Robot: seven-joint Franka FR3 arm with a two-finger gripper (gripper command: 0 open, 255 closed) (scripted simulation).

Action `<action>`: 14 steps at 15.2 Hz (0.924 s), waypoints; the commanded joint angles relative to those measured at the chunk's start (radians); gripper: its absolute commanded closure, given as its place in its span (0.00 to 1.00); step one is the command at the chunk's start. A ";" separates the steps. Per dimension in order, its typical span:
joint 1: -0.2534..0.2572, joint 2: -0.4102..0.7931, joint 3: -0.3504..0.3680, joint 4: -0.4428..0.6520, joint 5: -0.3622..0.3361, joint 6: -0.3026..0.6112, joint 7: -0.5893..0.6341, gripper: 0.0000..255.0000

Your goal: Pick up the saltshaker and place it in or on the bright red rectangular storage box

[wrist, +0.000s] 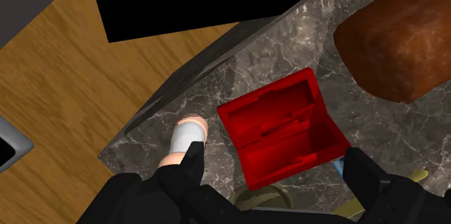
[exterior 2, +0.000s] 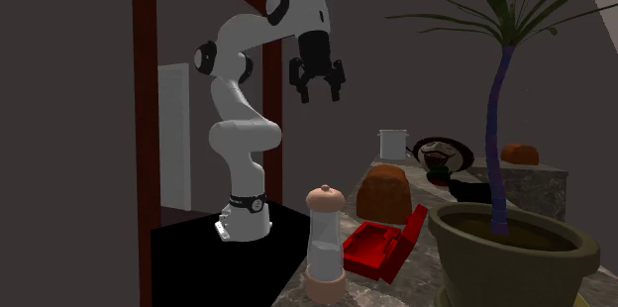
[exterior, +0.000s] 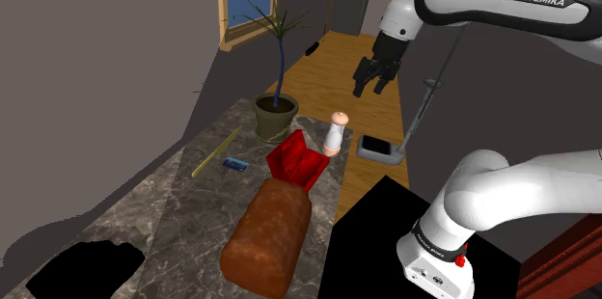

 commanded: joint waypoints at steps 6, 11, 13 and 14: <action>-0.017 0.133 -0.063 -0.018 -0.037 0.104 -0.089 0.00; -0.030 0.291 -0.122 -0.005 -0.064 0.204 -0.175 0.00; -0.035 0.360 -0.145 0.009 -0.071 0.242 -0.209 0.00; -0.037 0.396 -0.156 0.018 -0.073 0.260 -0.227 0.00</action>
